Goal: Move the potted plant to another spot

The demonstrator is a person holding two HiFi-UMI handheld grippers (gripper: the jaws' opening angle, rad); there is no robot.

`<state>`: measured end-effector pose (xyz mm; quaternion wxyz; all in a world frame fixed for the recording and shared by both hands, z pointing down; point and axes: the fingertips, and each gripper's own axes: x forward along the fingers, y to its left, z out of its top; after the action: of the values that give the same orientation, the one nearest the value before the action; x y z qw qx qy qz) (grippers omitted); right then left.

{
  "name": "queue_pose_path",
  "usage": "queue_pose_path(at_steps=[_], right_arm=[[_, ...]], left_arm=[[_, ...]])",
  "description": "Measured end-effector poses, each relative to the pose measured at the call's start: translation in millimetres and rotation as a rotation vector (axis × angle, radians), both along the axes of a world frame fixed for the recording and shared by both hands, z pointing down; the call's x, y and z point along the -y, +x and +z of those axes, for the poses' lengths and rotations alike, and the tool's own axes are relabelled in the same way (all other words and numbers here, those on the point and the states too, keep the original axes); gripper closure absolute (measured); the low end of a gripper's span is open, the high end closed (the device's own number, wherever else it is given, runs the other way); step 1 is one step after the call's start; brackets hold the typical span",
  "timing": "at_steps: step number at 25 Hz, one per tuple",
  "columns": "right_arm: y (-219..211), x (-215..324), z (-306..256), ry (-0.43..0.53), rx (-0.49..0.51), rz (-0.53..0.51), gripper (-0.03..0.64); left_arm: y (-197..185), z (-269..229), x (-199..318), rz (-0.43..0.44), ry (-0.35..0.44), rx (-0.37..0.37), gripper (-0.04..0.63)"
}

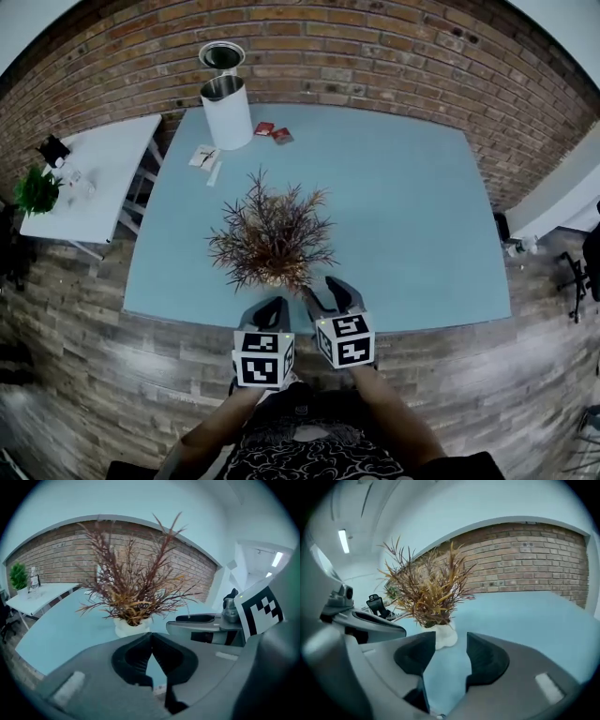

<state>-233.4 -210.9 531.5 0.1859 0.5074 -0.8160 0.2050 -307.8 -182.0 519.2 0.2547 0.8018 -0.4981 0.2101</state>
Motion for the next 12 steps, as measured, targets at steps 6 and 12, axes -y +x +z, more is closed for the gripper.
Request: queue_pose_path(at_steps=[6,12], right_arm=[[44.3,-9.1,-15.1,0.036,0.0,0.043,0.437],[89.6,-18.6,-24.3,0.041,0.013,0.069,0.482]], left_arm=[[49.6,-10.2,2.9,0.054,0.021,0.011,0.601],[98.7,-16.3,-1.3,0.09,0.042,0.02,0.603]])
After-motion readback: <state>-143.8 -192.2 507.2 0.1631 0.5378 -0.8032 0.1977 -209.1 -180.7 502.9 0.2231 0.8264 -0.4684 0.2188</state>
